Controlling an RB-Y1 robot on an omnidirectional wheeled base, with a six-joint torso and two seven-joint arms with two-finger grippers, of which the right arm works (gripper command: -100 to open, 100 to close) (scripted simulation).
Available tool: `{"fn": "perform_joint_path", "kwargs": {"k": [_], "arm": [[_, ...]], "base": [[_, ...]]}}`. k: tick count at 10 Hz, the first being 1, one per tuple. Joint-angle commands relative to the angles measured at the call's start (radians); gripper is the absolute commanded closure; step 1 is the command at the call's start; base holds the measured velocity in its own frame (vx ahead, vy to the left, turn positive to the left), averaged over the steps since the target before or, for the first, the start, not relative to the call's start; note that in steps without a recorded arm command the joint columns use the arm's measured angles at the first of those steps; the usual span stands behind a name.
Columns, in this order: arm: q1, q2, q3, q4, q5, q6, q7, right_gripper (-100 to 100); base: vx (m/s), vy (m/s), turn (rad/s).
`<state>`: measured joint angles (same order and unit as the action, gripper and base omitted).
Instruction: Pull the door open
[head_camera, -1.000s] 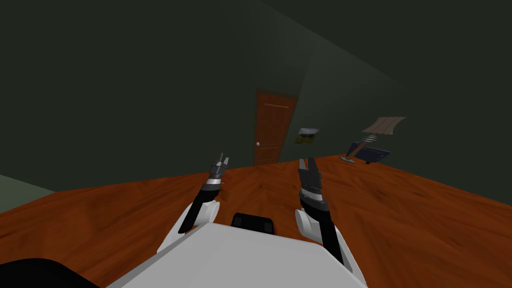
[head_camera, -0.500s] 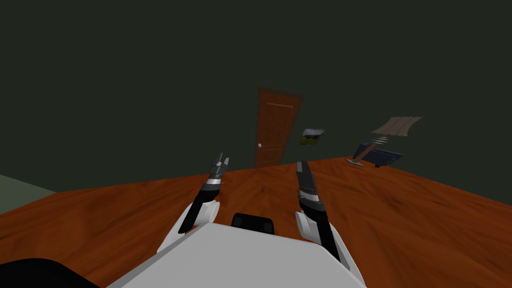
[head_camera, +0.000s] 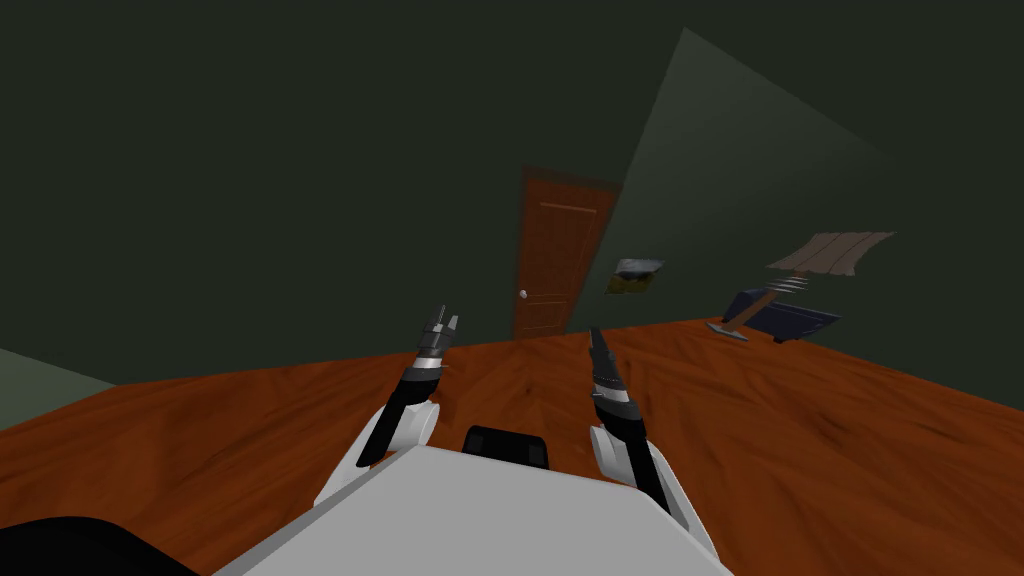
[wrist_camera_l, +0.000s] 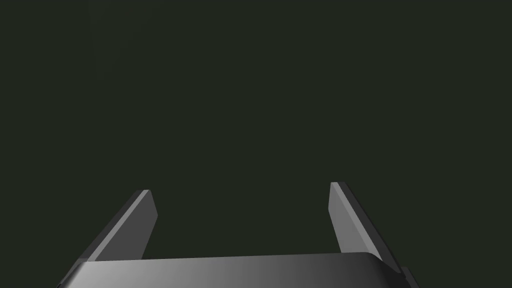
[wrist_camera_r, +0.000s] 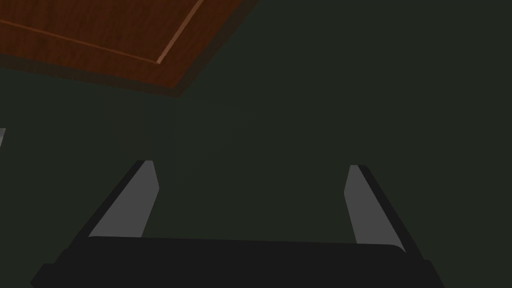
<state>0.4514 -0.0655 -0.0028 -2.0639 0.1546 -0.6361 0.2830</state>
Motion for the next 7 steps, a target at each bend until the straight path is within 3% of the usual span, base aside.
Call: {"fn": "perform_joint_path", "kwargs": {"k": [1, 7], "arm": [[-0.001, -0.009, -0.008, 0.038, 0.009, -0.011, 0.033, -100], [-0.010, -0.028, -0.024, 0.166, 0.047, -0.047, 0.147, -100]], "base": [[0.191, 0.066, 0.044], [0.162, 0.046, 0.039]]}}
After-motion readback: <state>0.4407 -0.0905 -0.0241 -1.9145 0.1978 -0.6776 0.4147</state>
